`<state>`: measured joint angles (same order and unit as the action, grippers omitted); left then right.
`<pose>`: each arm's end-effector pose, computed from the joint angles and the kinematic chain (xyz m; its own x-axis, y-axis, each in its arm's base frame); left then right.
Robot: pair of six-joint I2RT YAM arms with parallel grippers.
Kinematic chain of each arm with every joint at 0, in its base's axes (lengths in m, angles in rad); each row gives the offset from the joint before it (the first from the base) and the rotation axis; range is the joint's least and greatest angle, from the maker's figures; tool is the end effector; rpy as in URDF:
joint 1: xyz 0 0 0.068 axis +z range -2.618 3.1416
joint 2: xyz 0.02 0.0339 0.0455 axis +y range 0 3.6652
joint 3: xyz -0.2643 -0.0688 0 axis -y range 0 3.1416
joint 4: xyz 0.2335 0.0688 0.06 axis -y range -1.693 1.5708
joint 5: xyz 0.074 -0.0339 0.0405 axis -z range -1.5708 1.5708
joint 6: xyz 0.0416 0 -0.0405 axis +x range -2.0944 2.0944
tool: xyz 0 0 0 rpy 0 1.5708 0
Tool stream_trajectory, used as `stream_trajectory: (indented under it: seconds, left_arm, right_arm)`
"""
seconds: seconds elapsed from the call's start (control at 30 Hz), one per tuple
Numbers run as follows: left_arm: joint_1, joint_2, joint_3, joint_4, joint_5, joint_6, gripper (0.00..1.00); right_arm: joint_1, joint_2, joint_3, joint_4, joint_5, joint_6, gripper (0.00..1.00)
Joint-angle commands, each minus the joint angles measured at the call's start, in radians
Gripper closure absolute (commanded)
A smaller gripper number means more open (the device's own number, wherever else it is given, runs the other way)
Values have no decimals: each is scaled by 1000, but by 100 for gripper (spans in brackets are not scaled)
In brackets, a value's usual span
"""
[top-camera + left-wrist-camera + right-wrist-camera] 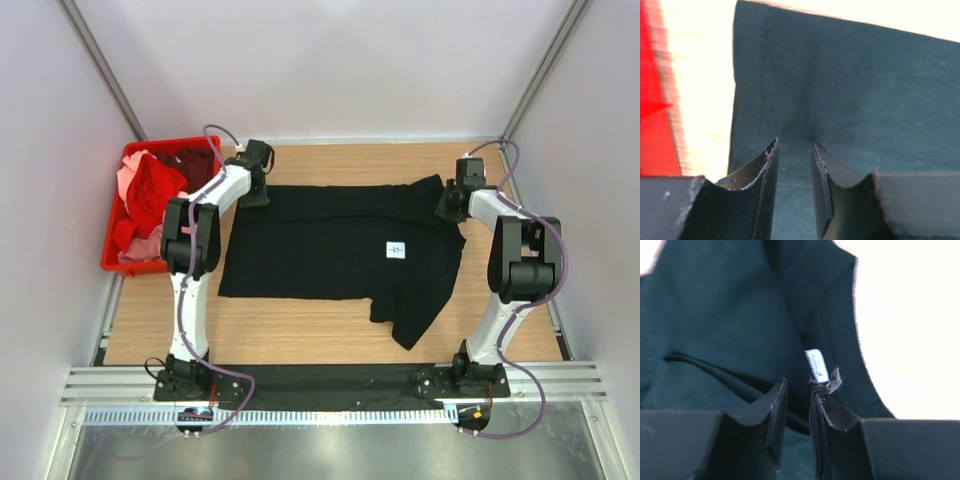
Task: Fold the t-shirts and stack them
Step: Fold the tshirt
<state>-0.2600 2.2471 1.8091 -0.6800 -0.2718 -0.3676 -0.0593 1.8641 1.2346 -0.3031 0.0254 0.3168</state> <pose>0.4592 -0.1106 0.1723 -0.8592 -0.1297 -0.4950 -0.1871 0.9800 0.0681 0.3886 -0.0241 0.1847 -0.7387 0.3558 -0.5725 0.3204 0.9326 0.1662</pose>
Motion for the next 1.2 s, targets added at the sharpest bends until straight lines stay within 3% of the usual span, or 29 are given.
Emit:
stream_trajectory:
  seconds: [0.0, 0.27, 0.37, 0.53, 0.7, 0.83, 1.03, 1.17]
  left_arm:
    - [4, 22, 24, -49, -72, -37, 67]
    - [4, 20, 19, -78, -103, -57, 67]
    - [4, -12, 30, -87, -81, -54, 66]
    - [1, -101, 56, -93, 25, -54, 62]
    - [-19, -168, 49, -98, 167, -63, 61]
    - [-38, -211, -7, -23, 265, -41, 61]
    - [-42, -207, -1, -10, 370, -80, 60]
    - [-42, -204, 25, -33, 411, -94, 61]
  right_arm:
    - [-8, -37, -55, -8, 76, 36, 70]
    - [-20, -63, -158, 73, 85, 39, 71]
    - [-36, -97, -150, 53, -6, 9, 69]
    - [-53, -141, -8, -33, -131, -50, 64]
    - [-71, -39, 165, -57, -241, -85, 54]
    - [-73, 69, 314, -187, -306, -136, 59]
    - [-68, 122, 330, -217, -554, -275, 57]
    - [-50, 173, 328, -235, -634, -335, 52]
